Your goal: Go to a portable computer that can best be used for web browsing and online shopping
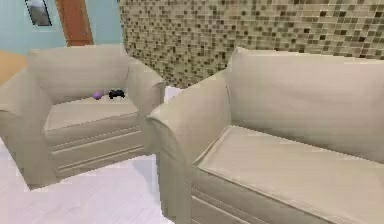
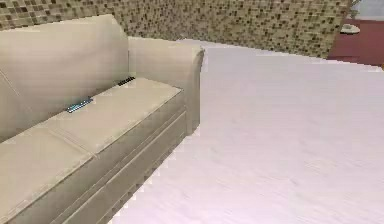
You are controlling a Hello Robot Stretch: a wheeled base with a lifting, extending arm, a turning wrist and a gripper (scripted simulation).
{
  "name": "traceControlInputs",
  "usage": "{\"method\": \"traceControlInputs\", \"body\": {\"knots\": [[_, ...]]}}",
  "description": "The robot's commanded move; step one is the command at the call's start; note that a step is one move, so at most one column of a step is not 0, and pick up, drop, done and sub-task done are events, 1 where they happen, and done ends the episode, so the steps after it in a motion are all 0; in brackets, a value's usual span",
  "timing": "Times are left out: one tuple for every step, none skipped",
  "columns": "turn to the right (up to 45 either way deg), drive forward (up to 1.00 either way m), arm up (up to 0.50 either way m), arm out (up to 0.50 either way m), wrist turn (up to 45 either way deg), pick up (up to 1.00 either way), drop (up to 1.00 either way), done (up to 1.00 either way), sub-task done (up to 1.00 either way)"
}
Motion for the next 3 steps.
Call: {"method": "traceControlInputs", "body": {"knots": [[-45.0,0.0,0.0,0.0,0.0,0.0,0.0,0.0,0.0],[-24.0,0.0,0.0,0.0,0.0,0.0,0.0,0.0,0.0],[0.0,1.0,0.0,0.0,0.0,0.0,0.0,0.0,0.0]]}}
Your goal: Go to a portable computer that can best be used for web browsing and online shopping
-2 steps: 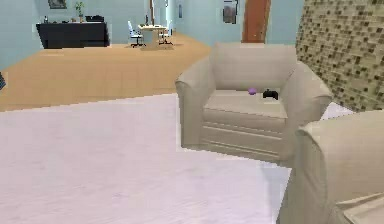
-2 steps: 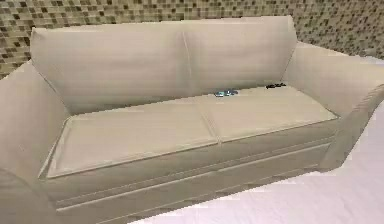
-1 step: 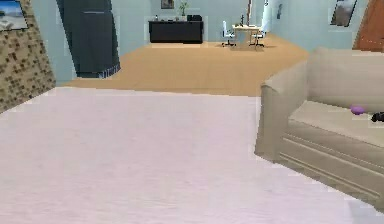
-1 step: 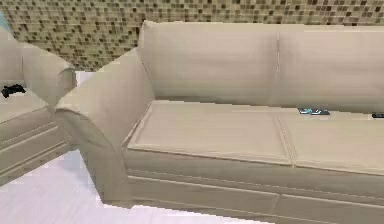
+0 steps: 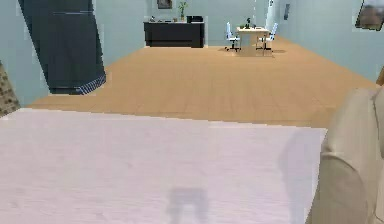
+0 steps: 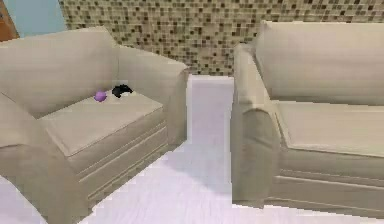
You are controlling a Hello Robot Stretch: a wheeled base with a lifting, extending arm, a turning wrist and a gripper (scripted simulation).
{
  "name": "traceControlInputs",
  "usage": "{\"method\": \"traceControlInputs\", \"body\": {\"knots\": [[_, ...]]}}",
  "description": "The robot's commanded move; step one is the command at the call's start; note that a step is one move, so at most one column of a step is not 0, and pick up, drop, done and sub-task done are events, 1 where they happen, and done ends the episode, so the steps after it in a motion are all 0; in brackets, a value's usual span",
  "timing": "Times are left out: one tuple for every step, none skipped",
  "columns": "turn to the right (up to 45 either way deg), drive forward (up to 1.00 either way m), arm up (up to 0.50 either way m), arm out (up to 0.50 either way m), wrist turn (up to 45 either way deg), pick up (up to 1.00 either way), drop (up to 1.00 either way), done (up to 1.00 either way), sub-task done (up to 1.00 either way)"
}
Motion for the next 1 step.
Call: {"method": "traceControlInputs", "body": {"knots": [[0.0,0.7,0.0,0.0,0.0,0.0,0.0,0.0,0.0]]}}
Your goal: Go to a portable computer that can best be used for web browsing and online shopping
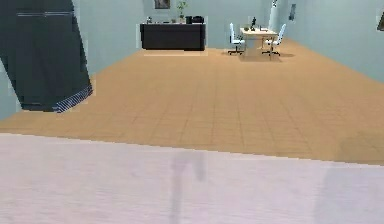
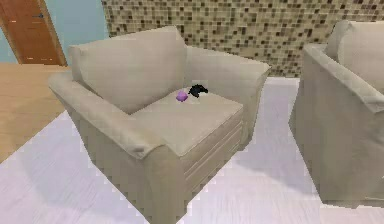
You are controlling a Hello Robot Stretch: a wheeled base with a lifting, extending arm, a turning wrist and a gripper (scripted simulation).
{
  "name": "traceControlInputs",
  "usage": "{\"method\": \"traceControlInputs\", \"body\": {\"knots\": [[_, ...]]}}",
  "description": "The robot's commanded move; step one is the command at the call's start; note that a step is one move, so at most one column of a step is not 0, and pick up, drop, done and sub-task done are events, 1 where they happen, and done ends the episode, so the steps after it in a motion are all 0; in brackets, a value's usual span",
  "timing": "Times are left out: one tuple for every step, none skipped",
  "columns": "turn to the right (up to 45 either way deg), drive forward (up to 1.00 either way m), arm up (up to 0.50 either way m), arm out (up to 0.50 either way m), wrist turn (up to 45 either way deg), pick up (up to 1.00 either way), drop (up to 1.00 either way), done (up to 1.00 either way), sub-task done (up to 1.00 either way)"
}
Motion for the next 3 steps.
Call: {"method": "traceControlInputs", "body": {"knots": [[6.0,0.0,0.0,0.0,0.0,0.0,0.0,0.0,0.0],[0.0,0.5,0.0,0.0,0.0,0.0,0.0,0.0,0.0],[24.0,0.0,0.0,0.0,0.0,0.0,0.0,0.0,0.0]]}}
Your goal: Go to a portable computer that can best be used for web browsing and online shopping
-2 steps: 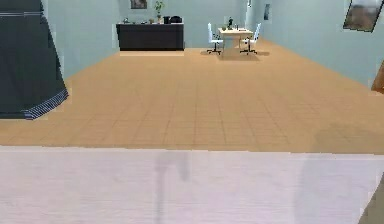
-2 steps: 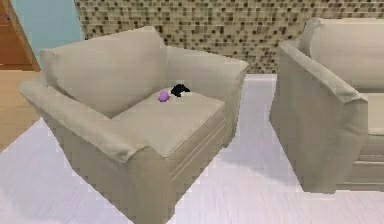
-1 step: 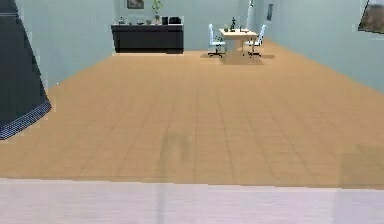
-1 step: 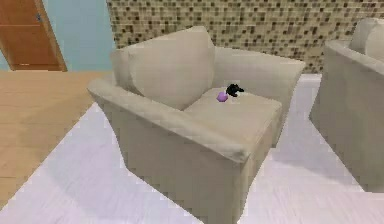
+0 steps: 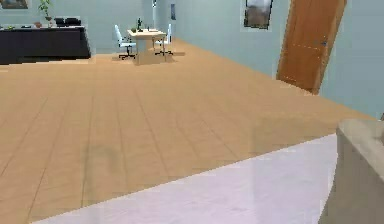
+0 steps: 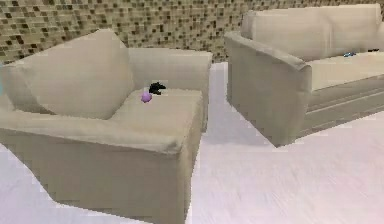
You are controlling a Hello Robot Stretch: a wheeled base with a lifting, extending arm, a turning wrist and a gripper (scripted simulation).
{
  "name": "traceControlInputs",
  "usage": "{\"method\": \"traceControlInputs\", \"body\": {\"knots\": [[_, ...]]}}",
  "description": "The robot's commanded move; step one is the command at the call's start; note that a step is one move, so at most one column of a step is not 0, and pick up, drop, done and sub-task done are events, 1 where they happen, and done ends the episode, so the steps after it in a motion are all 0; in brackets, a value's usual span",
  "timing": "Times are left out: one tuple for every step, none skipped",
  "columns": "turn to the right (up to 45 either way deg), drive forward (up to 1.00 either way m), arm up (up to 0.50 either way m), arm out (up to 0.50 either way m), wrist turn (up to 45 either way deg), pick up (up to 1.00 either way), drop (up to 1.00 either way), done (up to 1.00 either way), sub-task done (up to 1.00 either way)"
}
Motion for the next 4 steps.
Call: {"method": "traceControlInputs", "body": {"knots": [[0.0,1.0,0.0,0.0,0.0,0.0,0.0,0.0,0.0],[0.0,1.0,0.0,0.0,0.0,0.0,0.0,0.0,0.0],[0.0,1.0,0.0,0.0,0.0,0.0,0.0,0.0,0.0],[0.0,1.0,0.0,0.0,0.0,0.0,0.0,0.0,0.0]]}}
